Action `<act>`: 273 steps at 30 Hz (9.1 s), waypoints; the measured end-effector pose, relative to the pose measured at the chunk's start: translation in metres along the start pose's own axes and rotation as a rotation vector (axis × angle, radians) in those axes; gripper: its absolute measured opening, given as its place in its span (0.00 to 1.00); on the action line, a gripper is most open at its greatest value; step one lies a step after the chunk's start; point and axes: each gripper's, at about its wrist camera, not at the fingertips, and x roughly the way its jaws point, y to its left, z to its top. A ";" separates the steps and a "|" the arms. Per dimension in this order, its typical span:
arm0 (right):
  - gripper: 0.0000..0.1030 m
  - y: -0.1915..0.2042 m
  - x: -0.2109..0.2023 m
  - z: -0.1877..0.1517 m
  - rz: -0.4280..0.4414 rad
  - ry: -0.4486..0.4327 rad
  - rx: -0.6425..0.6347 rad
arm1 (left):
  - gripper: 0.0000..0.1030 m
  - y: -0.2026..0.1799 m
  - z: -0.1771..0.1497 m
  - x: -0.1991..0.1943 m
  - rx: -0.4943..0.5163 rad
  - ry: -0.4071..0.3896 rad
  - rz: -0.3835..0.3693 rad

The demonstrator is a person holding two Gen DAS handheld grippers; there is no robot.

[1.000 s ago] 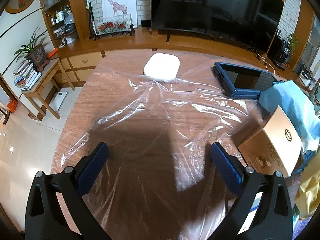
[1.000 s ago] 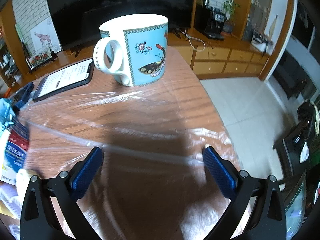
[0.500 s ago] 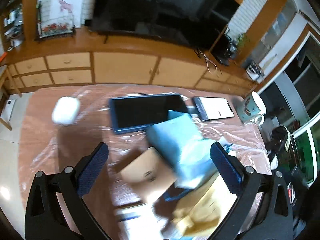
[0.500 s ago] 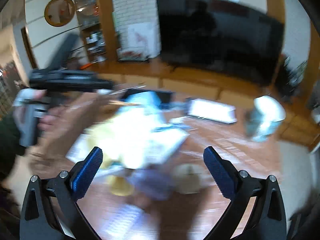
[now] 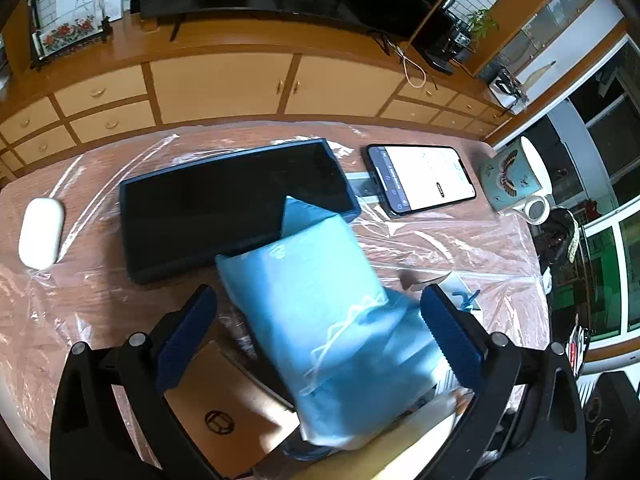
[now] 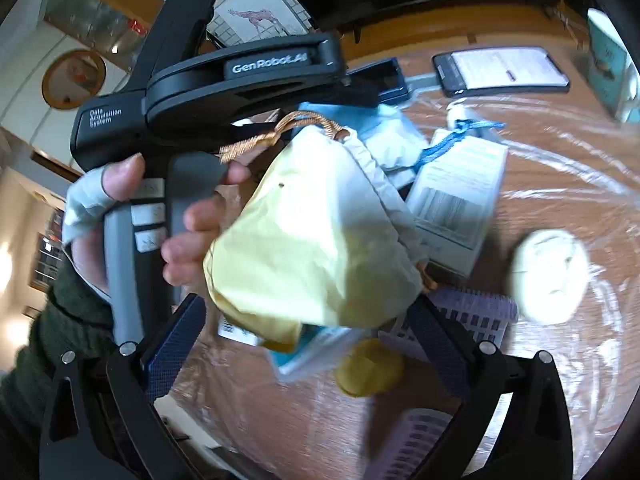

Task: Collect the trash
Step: 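Grasp the blue cloth pouch with the left tool while the right tool grasps the yellow drawstring bag, then carry the blue pouch in the left tool while the right tool carries the yellow bag toward the black bin, then open the left tool over the black bin while the right tool drops the yellow bag in, then grasp the white medicine box with the left tool while the right tool grasps a purple hair roller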

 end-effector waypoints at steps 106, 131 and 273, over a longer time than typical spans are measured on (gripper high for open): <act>0.66 -0.008 -0.064 -0.063 -0.186 -0.305 -0.140 | 0.45 -0.007 -0.185 -0.156 0.093 -0.421 -0.046; 0.66 -0.013 -0.124 -0.162 -0.077 -0.240 -0.247 | 0.45 -0.081 -0.299 -0.186 0.102 -0.429 -0.022; 0.85 -0.018 0.022 -0.106 -0.436 -0.172 -0.119 | 0.78 0.026 -0.172 -0.051 0.020 -0.240 0.323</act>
